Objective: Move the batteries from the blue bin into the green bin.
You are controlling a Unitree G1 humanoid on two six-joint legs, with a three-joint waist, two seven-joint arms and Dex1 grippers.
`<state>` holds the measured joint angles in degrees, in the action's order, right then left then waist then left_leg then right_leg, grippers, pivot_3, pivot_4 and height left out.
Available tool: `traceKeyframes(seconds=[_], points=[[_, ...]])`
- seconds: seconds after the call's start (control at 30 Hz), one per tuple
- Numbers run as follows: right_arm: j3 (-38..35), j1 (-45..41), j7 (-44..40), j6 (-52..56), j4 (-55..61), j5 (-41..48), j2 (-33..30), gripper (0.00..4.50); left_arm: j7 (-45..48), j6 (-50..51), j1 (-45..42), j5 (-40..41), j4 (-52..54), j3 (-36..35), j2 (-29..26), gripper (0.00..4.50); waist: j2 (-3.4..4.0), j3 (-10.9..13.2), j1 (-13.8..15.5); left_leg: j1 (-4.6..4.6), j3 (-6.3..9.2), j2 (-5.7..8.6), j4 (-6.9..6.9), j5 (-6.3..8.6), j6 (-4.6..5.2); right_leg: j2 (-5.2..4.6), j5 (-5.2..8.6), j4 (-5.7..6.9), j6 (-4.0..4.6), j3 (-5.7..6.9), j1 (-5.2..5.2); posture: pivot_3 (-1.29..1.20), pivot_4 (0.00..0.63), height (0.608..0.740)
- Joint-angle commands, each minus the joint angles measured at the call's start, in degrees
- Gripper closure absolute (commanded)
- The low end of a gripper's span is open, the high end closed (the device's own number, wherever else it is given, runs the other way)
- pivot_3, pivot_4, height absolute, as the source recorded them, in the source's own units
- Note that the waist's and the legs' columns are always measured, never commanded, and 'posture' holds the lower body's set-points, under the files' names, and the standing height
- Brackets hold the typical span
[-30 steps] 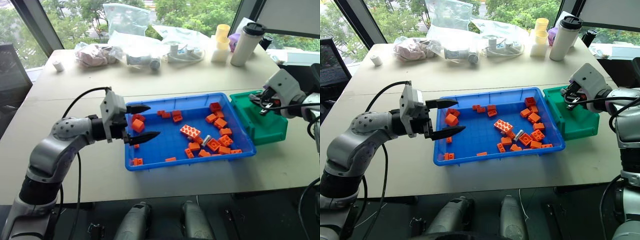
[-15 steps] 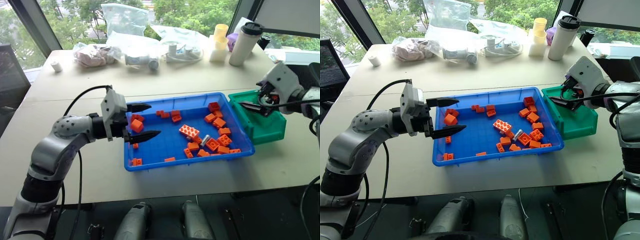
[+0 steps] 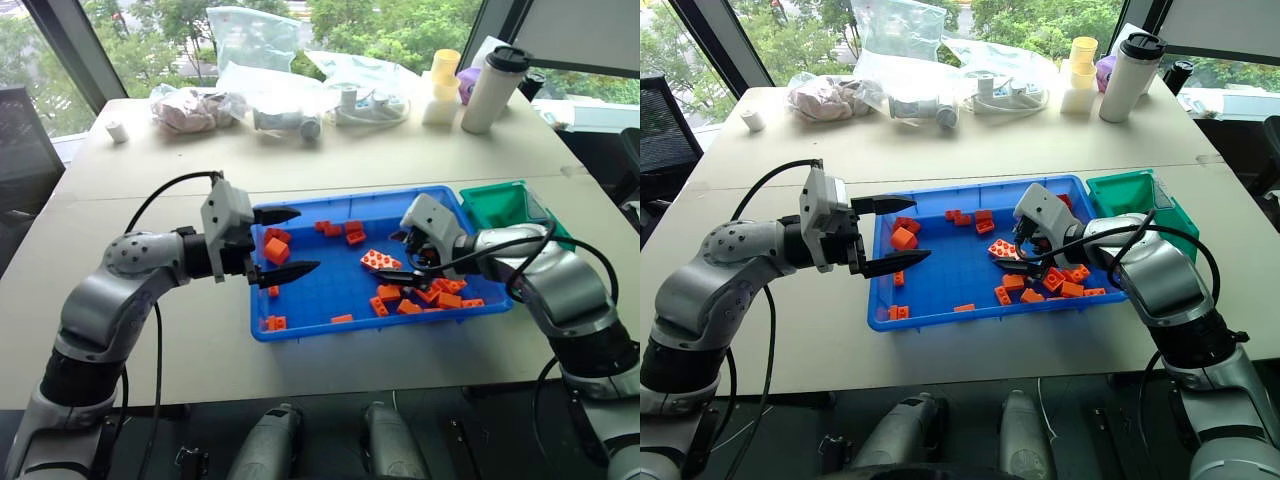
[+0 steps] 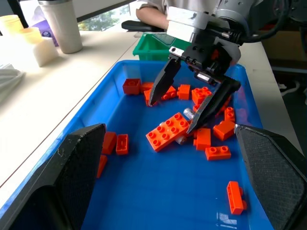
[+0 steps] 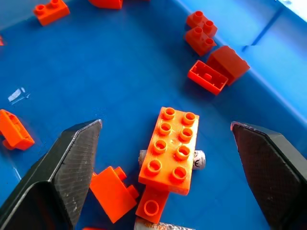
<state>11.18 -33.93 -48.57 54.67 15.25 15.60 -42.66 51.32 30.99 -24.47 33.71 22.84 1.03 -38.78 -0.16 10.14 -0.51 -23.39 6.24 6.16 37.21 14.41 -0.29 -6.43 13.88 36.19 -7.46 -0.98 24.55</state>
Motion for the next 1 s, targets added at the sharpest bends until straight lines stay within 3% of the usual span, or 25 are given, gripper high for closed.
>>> traceKeyframes(seconds=[0.03,0.33,0.43,0.6,0.8,1.0], points=[[2.4,-1.2,1.1,-1.6,-1.5,-2.3,0.3,0.05,-0.6,0.0,0.6,-0.1,2.5,-1.9,-1.1,0.00,0.00,0.0,0.0,0.00,0.00,0.00,0.00,0.00,0.00,0.00,0.00,0.00,0.00,0.00,0.00,0.00,0.150,0.740],[4.1,-1.8,0.6,-1.9,-3.9,-3.0,0.6,0.05,-2.0,0.2,2.0,0.2,3.9,-2.3,-1.6,0.00,0.00,0.0,0.0,0.00,-0.01,0.01,0.01,0.00,0.00,0.00,0.00,0.00,0.00,-0.01,0.00,0.00,0.150,0.740],[3.7,-2.4,0.2,-1.4,-4.1,-2.7,0.7,0.87,-2.4,0.1,2.1,0.1,4.1,-2.2,-1.6,0.00,0.00,0.0,-0.1,0.00,0.00,0.00,0.00,0.00,0.00,0.01,0.00,0.00,0.00,0.00,0.01,0.00,0.150,0.740],[3.2,-2.9,-0.4,-0.5,-4.2,-2.3,0.6,3.30,-2.7,-0.3,2.0,-0.4,3.8,-1.8,-1.3,0.00,0.00,0.0,-0.1,0.00,0.00,0.00,0.00,0.00,0.00,0.02,0.00,0.01,0.00,-0.01,0.02,0.00,0.150,0.740],[1.2,-4.3,-0.7,1.2,-2.1,-0.3,1.6,3.36,-2.9,-0.7,2.0,-0.7,3.7,-1.6,-1.2,0.00,0.00,0.0,-0.1,0.00,-0.01,0.01,0.00,0.00,0.01,0.01,0.00,0.00,0.00,-0.01,0.01,0.00,0.150,0.740],[1.2,-7.1,0.5,4.4,1.9,3.8,6.6,3.36,-2.9,-1.1,1.9,-0.8,3.5,-1.6,-1.0,0.00,0.00,0.0,-0.2,0.00,0.00,-0.02,-0.03,0.00,0.00,0.03,0.00,0.01,0.00,-0.01,0.04,0.00,0.150,0.740]])
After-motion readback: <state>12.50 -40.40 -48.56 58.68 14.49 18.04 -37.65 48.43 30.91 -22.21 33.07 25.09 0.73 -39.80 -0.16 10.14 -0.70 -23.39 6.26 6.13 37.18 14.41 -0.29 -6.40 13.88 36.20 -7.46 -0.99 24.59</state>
